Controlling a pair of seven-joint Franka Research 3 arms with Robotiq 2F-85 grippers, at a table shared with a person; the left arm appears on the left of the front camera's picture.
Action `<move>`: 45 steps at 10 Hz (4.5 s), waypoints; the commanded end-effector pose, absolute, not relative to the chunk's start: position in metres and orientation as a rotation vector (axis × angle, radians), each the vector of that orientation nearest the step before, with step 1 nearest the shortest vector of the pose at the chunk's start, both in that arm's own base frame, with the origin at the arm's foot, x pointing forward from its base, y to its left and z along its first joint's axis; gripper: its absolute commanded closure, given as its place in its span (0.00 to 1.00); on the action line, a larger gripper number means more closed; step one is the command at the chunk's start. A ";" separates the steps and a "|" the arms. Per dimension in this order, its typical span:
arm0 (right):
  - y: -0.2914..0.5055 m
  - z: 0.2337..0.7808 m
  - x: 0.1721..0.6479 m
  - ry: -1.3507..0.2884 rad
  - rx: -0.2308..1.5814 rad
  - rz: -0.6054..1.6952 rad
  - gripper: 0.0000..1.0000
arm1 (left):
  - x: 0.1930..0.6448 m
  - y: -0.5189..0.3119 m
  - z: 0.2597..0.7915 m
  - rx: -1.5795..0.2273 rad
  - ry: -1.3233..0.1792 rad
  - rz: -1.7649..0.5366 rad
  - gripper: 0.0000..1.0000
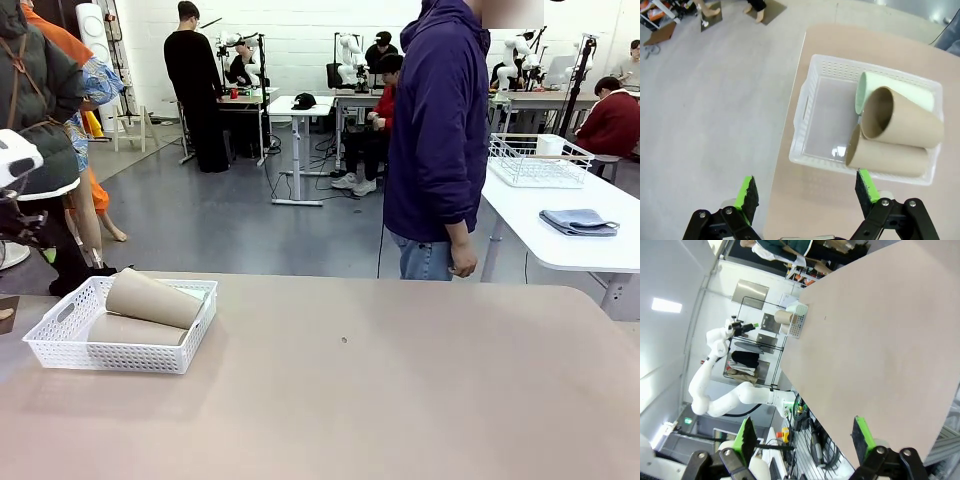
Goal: Clean and organize the cups into the basket.
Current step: Move the Organizing basket back to the left side of the table.
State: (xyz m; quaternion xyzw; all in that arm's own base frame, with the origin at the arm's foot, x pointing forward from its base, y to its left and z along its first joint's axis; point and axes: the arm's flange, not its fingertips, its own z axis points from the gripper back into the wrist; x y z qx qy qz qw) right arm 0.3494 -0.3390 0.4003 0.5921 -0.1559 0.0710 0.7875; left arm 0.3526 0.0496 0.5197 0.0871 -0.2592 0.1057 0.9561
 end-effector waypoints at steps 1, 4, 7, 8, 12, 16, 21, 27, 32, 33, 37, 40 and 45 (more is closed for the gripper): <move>-0.338 0.400 0.349 -0.345 1.269 0.146 0.00 | 0.317 0.044 0.514 0.160 -0.604 0.210 0.00; -0.338 0.400 0.349 -0.345 1.269 0.146 0.00 | 0.334 0.042 0.547 0.161 -0.606 0.218 0.00; -0.338 0.400 0.349 -0.345 1.269 0.146 0.00 | 0.334 0.042 0.547 0.161 -0.606 0.218 0.00; -0.338 0.400 0.349 -0.345 1.269 0.146 0.00 | 0.334 0.042 0.547 0.161 -0.606 0.218 0.00; -0.338 0.400 0.349 -0.345 1.269 0.146 0.00 | 0.352 0.081 0.578 -0.126 -0.441 0.319 0.00; -0.338 0.400 0.349 -0.345 1.269 0.146 0.00 | 0.381 0.221 0.622 -0.819 -0.186 0.412 0.00; -0.338 0.400 0.349 -0.345 1.269 0.146 0.00 | 0.386 0.353 0.557 -1.226 -0.048 0.257 0.00; -0.338 0.400 0.349 -0.345 1.269 0.146 0.00 | 0.380 0.370 0.557 -1.250 -0.122 0.203 0.00; -0.338 0.400 0.349 -0.345 1.269 0.146 0.00 | 0.389 0.353 0.538 -1.256 -0.087 0.207 0.00; -0.338 0.400 0.349 -0.345 1.269 0.146 0.00 | 0.389 0.353 0.538 -1.256 -0.087 0.207 0.00; -0.338 0.400 0.349 -0.345 1.269 0.146 0.00 | 0.389 0.353 0.538 -1.256 -0.087 0.207 0.00; -0.338 0.400 0.349 -0.345 1.269 0.146 0.00 | 0.389 0.353 0.538 -1.256 -0.087 0.207 0.00; -0.338 0.400 0.349 -0.345 1.269 0.146 0.00 | 0.389 0.353 0.538 -1.256 -0.087 0.207 0.00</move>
